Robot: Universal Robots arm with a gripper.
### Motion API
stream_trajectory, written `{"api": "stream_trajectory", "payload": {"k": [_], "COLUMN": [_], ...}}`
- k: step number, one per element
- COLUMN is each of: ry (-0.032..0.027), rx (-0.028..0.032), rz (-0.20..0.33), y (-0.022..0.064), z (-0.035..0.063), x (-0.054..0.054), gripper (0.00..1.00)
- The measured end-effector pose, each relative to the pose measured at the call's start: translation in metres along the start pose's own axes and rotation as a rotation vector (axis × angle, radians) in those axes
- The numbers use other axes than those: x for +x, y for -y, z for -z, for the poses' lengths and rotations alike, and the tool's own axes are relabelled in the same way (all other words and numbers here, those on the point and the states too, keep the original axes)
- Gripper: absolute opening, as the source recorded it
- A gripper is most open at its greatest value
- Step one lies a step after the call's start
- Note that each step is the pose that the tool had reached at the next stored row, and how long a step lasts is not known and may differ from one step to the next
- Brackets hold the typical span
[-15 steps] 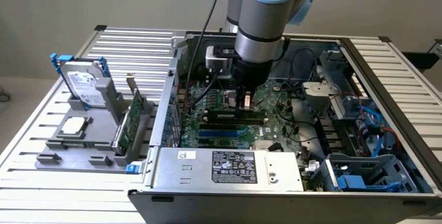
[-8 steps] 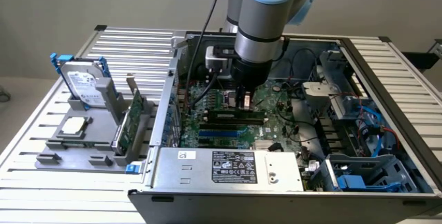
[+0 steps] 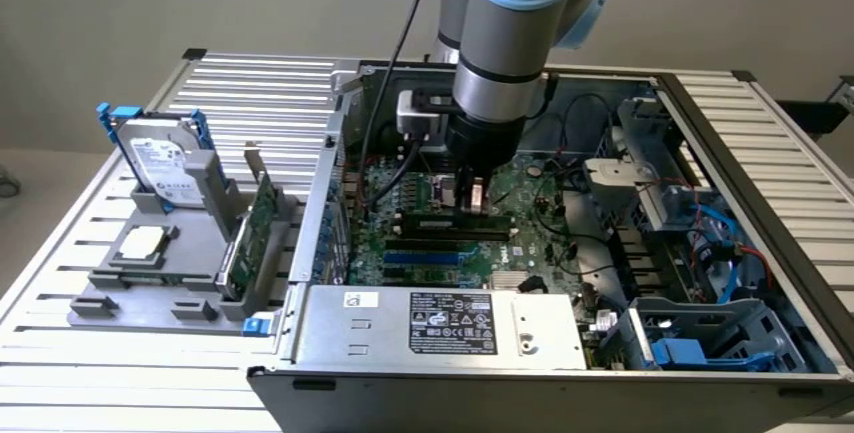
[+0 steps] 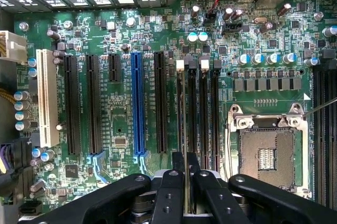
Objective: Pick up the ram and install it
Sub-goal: 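Insert the ram into the slot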
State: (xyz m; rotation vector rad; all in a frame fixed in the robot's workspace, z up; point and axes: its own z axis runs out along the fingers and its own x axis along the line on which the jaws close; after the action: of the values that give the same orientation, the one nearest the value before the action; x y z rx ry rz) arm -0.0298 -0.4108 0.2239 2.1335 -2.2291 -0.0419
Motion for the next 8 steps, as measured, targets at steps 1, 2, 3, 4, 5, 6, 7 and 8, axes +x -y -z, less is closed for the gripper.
{"api": "stream_trajectory", "payload": {"k": [1, 2, 3, 4, 5, 6, 7, 8], "ry": [0.0000, 0.0000, 0.0000, -0.0001, -0.0002, -0.0001, 0.0000, 0.0000], "rx": [0.0000, 0.0000, -0.0001, -0.0001, -0.0001, -0.0001, -0.0001, -0.0001], "rz": [0.000, 0.000, 0.000, -0.001, -0.001, -0.001, -0.001, -0.001], "y": [0.0000, -0.0001, -0.0001, -0.0001, -0.0001, 0.0000, 0.0000, 0.0000], "z": [-0.0006, -0.0010, -0.0014, -0.0016, -0.0019, -0.0021, -0.0024, -0.0026], "x": [0.0000, 0.0000, 0.0000, 0.0000, 0.0000, -0.0001, -0.0001, -0.0001], "gripper": [0.14, 0.14, 0.14, 0.14, 0.14, 0.14, 0.14, 0.14]}}
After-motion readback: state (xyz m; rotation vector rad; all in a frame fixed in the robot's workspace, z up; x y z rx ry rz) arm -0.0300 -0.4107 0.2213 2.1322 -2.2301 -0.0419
